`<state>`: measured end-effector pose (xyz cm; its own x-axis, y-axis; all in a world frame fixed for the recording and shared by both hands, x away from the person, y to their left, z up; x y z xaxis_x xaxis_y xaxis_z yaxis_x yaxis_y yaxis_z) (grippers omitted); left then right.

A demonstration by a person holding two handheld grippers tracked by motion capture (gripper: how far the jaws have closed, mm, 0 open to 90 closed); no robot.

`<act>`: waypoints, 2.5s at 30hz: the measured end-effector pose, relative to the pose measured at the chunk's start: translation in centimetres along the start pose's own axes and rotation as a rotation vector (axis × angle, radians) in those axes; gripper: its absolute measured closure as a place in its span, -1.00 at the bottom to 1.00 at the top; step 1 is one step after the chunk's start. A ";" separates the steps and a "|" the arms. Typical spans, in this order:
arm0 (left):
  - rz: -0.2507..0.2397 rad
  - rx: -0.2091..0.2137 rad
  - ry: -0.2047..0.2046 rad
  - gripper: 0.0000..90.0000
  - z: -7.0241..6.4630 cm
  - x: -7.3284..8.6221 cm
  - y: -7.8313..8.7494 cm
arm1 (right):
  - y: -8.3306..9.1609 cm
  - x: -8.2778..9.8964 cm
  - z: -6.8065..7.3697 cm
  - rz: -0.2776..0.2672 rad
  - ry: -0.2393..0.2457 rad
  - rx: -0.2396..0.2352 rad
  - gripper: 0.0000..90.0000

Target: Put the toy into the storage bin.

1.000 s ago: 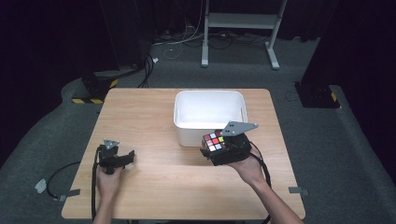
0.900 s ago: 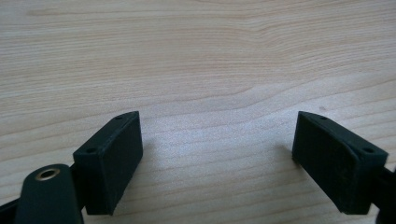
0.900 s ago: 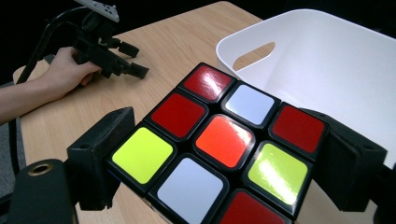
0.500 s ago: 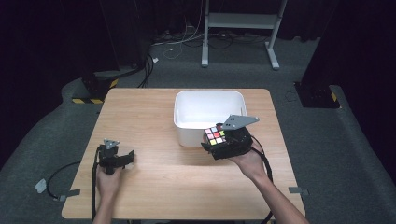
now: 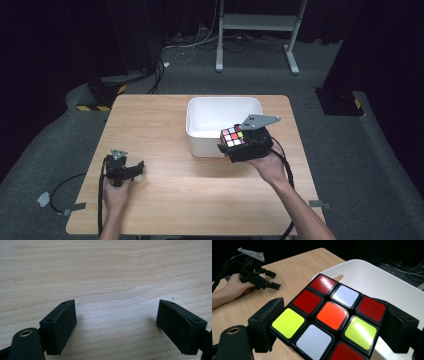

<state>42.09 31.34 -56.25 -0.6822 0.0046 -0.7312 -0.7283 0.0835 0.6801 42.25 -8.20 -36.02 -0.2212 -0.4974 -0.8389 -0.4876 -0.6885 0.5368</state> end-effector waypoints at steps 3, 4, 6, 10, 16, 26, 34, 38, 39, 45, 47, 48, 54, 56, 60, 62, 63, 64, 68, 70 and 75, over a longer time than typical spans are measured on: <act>0.000 -0.001 -0.001 -0.63 0.0 0.0 0.0 | -0.1 -0.2 -0.3 0.001 -0.006 -0.003 -0.67; 0.000 -0.001 -0.001 -0.63 0.0 0.0 0.0 | -0.2 -0.3 -0.5 0.003 -0.010 -0.005 -0.67; 0.000 0.000 0.000 -0.63 0.0 0.0 0.0 | -0.2 -0.5 -0.8 -0.001 -0.014 -0.004 -0.67; 0.000 -0.001 -0.001 -0.63 0.0 0.0 0.0 | -0.4 -0.7 -1.2 0.000 -0.017 0.002 -0.67; 0.000 0.000 0.000 -0.63 0.0 0.0 0.0 | -0.8 -1.3 -1.7 0.014 -0.011 0.006 -0.67; 0.000 -0.001 -0.001 -0.63 0.0 0.0 0.0 | -1.0 -2.0 -2.5 0.006 -0.019 0.009 -0.67; 0.000 0.000 0.000 -0.63 0.0 0.0 0.0 | -1.3 -2.4 -3.4 0.007 -0.027 0.024 -0.67; 0.000 0.000 0.000 -0.63 0.0 0.0 0.0 | -1.6 -2.6 -3.9 0.006 -0.033 0.035 -0.67; 0.000 0.000 0.000 -0.63 0.0 0.0 0.0 | -1.6 -2.7 -4.0 0.007 -0.032 0.036 -0.67; 0.000 0.000 0.000 -0.63 0.0 0.0 0.0 | -2.1 -3.2 -4.6 0.007 -0.034 0.036 -0.67; 0.000 0.000 0.000 -0.63 0.0 0.0 0.0 | -2.3 -3.2 -4.9 0.014 -0.025 0.038 -0.67; 0.000 -0.001 -0.001 -0.63 0.0 0.0 0.0 | -2.4 -3.2 -5.0 0.014 -0.026 0.042 -0.67; 0.000 0.000 0.000 -0.63 0.0 0.0 0.0 | -2.5 -3.8 -5.7 0.014 -0.026 0.054 -0.67; 0.000 -0.001 -0.001 -0.63 0.0 0.0 0.0 | -2.5 -4.1 -5.8 0.006 -0.029 0.055 -0.67; 0.000 -0.001 -0.001 -0.63 0.0 0.0 0.0 | -2.7 -4.6 -6.1 0.011 -0.023 0.050 -0.67; 0.000 0.000 0.000 -0.63 0.0 0.0 0.0 | -2.9 -4.9 -6.2 0.012 -0.027 0.047 -0.67; 0.000 0.000 0.000 -0.63 0.0 0.0 0.0 | -3.0 -5.0 -6.2 0.012 -0.025 0.046 -0.67; 0.000 0.000 0.000 -0.63 0.0 0.0 0.0 | -3.1 -5.2 -6.2 0.011 -0.023 0.046 -0.67; 0.000 0.000 0.000 -0.63 0.0 0.0 0.0 | -3.5 -5.6 -6.5 0.017 -0.024 0.040 -0.67; 0.000 0.000 0.000 -0.63 0.0 0.0 0.0 | -3.8 -5.9 -6.6 0.018 -0.032 0.037 -0.67; 0.000 0.000 0.000 -0.63 0.0 0.0 0.0 | -4.4 -6.3 -7.3 0.021 -0.054 0.035 -0.67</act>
<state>42.09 31.34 -56.25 -0.6823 0.0047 -0.7311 -0.7282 0.0836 0.6802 51.97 -5.89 -32.45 -0.2767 -0.4817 -0.8315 -0.5117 -0.6585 0.5518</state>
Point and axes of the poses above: each handheld gripper's, and its own axes: y roughly backward along the jaws, x roughly out of its underside, z roughly to its left, the point moved 5 cm from there along -y, roughly forward along the jaws, and after that the axes turned 4 degrees about y, right-handed, at the moved point
